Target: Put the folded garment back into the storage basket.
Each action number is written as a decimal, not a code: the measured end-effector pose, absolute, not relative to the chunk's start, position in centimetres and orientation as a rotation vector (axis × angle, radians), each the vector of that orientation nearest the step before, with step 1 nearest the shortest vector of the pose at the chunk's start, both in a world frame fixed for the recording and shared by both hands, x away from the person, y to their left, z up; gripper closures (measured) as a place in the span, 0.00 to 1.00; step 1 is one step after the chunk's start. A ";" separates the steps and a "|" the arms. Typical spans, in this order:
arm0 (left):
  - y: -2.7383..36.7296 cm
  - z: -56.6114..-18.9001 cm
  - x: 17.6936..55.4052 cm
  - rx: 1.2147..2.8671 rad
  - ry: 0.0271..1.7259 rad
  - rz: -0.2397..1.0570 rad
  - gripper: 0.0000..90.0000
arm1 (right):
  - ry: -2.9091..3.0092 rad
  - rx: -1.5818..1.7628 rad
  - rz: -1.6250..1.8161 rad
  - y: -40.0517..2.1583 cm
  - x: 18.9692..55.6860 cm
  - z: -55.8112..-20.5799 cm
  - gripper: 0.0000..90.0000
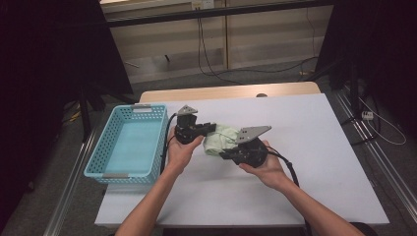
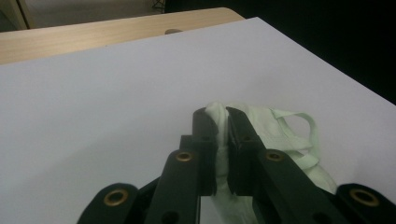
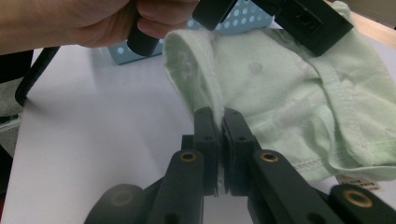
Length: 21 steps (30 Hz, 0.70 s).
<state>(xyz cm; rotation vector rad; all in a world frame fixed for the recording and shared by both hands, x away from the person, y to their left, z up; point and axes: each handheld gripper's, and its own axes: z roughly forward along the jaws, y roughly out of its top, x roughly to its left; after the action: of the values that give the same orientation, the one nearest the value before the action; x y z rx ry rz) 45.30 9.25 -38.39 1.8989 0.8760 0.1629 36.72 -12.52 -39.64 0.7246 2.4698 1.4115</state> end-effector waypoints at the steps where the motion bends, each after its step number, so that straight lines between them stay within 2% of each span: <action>1: 9.4 -38.3 45.4 1.890 0.877 0.162 0.93 | 2.467 0.723 1.416 -12.5 36.7 -39.5 0.97; 21: 11.8 -36.9 45.3 1.859 0.887 0.199 0.93 | 2.449 0.668 1.481 -10.3 37.4 -37.9 0.97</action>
<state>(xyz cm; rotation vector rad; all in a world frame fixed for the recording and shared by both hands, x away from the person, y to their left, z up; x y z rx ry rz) 45.30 11.83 -36.92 1.8589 0.8865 0.1986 37.37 -10.33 -37.89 0.6675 2.4489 1.4814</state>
